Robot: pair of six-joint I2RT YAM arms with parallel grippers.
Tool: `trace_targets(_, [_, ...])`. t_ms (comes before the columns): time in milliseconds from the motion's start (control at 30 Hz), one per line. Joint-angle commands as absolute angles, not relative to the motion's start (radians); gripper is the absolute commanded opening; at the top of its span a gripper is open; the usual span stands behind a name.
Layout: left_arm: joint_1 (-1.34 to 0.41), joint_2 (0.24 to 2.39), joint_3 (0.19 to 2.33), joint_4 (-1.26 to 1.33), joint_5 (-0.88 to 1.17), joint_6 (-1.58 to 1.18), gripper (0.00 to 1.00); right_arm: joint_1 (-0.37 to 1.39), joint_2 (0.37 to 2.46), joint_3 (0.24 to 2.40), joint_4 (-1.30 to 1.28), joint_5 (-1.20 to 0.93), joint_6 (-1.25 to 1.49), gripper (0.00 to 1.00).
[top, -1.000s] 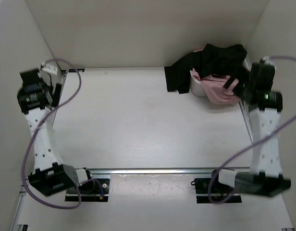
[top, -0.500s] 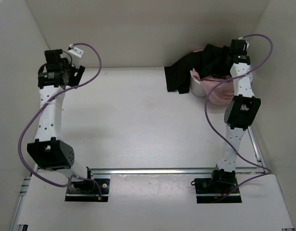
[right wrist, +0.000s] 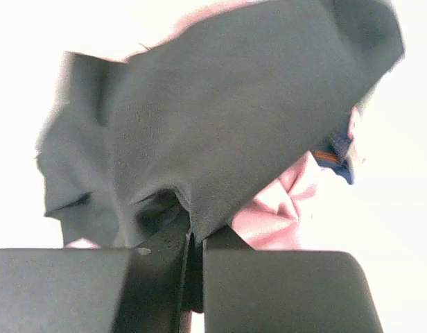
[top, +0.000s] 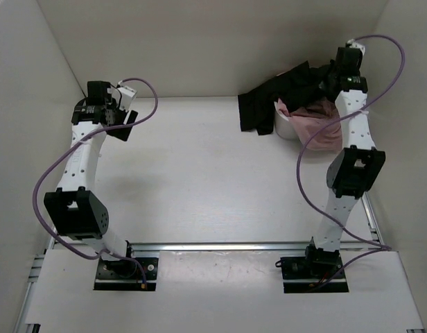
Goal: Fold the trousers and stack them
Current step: Grab the trousers from the pile
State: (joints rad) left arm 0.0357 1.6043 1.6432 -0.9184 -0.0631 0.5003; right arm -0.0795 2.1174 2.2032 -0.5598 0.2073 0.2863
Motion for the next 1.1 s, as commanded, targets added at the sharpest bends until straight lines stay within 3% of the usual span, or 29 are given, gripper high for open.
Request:
trace_targets(0, [0.034,1.482,1.550,-0.945,-0.083,0.477,0.90,0.073,1.751,2.182,-0.485,0.320,0.117,0.00])
trace_targets(133, [0.034,1.450,1.471,-0.979,-0.124,0.450,0.90,0.408,1.527,2.160,-0.472,0.452,-0.037,0.00])
trace_targets(233, [0.034,1.430,1.462,-1.011,-0.126,0.449,0.90,0.652,1.462,2.137,-0.434,0.563,-0.070,0.00])
trace_targets(333, [0.034,1.421,1.462,-1.020,-0.126,0.460,0.91,0.780,1.462,2.128,-0.445,0.650,0.023,0.00])
trace_targets(533, [0.034,1.410,1.503,-1.029,-0.137,0.460,0.95,0.830,1.523,1.906,-0.492,0.638,0.386,0.00])
trace_targets(767, [0.034,1.410,1.490,-1.049,-0.167,0.469,0.96,0.741,1.788,1.859,-0.618,0.447,0.474,0.03])
trace_targets(833, [0.034,1.410,1.474,-1.058,-0.167,0.479,0.96,0.694,1.839,1.859,-0.609,0.320,0.474,0.17])
trace_targets(867, [0.034,1.410,1.465,-1.068,-0.167,0.479,0.96,0.634,1.865,1.859,-0.609,0.267,0.474,0.42])
trace_targets(900, [0.034,1.410,1.450,-1.068,-0.157,0.479,0.96,0.600,1.915,1.874,-0.639,0.164,0.488,0.77])
trace_targets(1000, [0.012,1.420,1.405,-1.121,-0.112,0.469,0.92,0.518,1.930,1.890,-0.681,0.037,0.499,0.97])
trace_targets(1067, [0.000,1.430,1.331,-1.132,-0.100,0.469,0.87,0.531,1.835,1.783,-0.641,0.049,0.438,0.98])
